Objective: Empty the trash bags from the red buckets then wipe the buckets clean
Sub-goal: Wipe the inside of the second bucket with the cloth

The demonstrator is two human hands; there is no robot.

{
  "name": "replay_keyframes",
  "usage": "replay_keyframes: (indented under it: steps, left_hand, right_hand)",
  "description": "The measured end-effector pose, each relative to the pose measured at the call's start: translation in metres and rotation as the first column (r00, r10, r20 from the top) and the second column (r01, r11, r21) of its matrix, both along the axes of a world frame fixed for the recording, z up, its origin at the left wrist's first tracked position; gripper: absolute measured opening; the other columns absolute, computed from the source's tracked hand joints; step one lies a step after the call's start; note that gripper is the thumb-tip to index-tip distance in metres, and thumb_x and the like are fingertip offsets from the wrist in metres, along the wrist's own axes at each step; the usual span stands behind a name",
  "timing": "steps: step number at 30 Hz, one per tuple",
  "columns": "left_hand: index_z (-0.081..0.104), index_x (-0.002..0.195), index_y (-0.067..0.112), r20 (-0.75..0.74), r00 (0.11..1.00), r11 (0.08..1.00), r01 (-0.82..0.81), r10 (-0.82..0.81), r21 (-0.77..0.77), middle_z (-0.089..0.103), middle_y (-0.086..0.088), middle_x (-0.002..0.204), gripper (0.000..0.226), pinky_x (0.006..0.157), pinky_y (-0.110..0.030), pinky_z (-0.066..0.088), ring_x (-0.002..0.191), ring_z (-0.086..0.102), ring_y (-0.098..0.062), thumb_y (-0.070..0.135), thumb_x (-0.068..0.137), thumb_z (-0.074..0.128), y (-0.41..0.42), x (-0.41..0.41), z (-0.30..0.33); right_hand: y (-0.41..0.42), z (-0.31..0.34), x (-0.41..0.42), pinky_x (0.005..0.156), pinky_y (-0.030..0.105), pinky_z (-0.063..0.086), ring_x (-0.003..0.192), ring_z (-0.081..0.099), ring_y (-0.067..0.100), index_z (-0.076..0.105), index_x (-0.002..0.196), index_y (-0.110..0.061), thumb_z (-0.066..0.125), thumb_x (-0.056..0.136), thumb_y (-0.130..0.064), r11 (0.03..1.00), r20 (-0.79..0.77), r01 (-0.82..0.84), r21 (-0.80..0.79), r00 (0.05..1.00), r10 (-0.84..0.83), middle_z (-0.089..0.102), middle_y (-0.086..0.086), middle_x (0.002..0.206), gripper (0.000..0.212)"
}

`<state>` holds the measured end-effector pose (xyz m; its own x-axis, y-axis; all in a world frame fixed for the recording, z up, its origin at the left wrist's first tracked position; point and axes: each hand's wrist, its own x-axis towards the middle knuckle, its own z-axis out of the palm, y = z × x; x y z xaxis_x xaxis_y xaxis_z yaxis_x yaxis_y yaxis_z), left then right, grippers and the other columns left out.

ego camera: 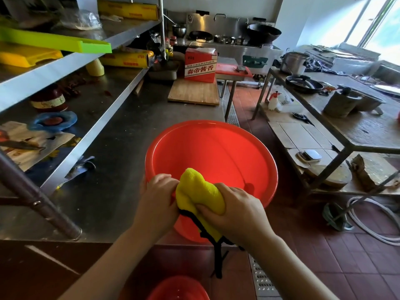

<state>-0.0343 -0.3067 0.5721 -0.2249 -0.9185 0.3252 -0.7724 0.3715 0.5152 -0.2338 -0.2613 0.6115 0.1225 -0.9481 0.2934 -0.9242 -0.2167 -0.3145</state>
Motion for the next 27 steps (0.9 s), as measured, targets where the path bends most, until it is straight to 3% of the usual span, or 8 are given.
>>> replay_keyframes:
  steps: [4,11,14,18,22,27]
  left_hand:
    - [0.059,0.069,0.02,0.0,1.0,0.997,-0.016,0.016,-0.071,0.061,0.008,0.077,0.039,0.099,-0.054,0.037,0.097,0.059,-0.02,0.045,0.089,0.038,-0.003,0.001,-0.009]
    - [0.051,0.058,0.017,0.009,1.0,0.991,-0.021,0.023,-0.134,0.05,0.007,0.063,0.043,0.096,-0.055,0.039,0.073,0.051,-0.015,0.038,0.093,0.039,-0.016,0.003,-0.007]
    - [0.044,0.054,0.017,0.009,1.0,0.988,0.005,-0.004,-0.155,0.041,0.008,0.056,0.045,0.087,-0.047,0.042,0.064,0.041,-0.01,0.036,0.094,0.037,-0.024,0.005,-0.008]
    - [0.05,0.056,0.017,0.007,0.996,0.989,0.094,-0.094,-0.113,0.044,0.008,0.057,0.041,0.077,-0.034,0.039,0.07,0.044,-0.005,0.033,0.092,0.039,-0.042,0.016,-0.004]
    - [0.06,0.058,0.016,-0.053,0.955,0.956,0.288,-0.291,-0.059,0.052,0.002,0.065,0.04,0.082,-0.034,0.04,0.081,0.051,-0.013,0.031,0.089,0.041,-0.073,0.045,0.004]
    - [0.064,0.056,0.014,-0.14,0.943,0.951,0.308,-0.302,0.023,0.06,-0.003,0.07,0.041,0.087,-0.032,0.041,0.091,0.056,-0.017,0.035,0.084,0.043,-0.097,0.055,0.012]
  right_hand:
    - [0.006,-0.011,-0.001,0.067,0.031,0.049,0.08,0.063,0.007,0.061,0.101,-0.037,0.057,0.073,-0.074,0.993,0.069,0.026,-0.118,0.997,-0.018,0.065,-0.017,0.082,0.047]
    - [-0.001,-0.01,-0.015,0.064,0.028,0.047,0.077,0.063,0.007,0.063,0.102,-0.035,0.06,0.073,-0.069,0.986,0.104,0.003,-0.166,0.994,0.014,0.066,-0.018,0.081,0.045]
    - [-0.006,-0.006,-0.031,0.062,0.023,0.038,0.074,0.062,0.006,0.064,0.101,-0.035,0.056,0.072,-0.069,0.988,0.082,0.011,-0.152,0.997,0.002,0.065,-0.018,0.078,0.046]
    - [-0.017,-0.003,-0.058,0.06,0.027,0.04,0.071,0.061,0.011,0.063,0.096,-0.034,0.055,0.07,-0.068,0.994,0.1,0.037,-0.105,0.995,-0.026,0.061,-0.015,0.073,0.043]
    - [-0.029,-0.003,-0.086,0.07,0.034,0.051,0.079,0.063,0.009,0.064,0.105,-0.034,0.06,0.069,-0.06,0.999,0.189,0.001,-0.051,0.982,0.009,0.066,-0.014,0.085,0.044]
    - [-0.037,-0.011,-0.091,0.075,0.04,0.052,0.086,0.064,0.01,0.066,0.105,-0.031,0.065,0.071,-0.051,0.995,0.323,-0.056,-0.086,0.943,0.081,0.068,-0.013,0.092,0.039]
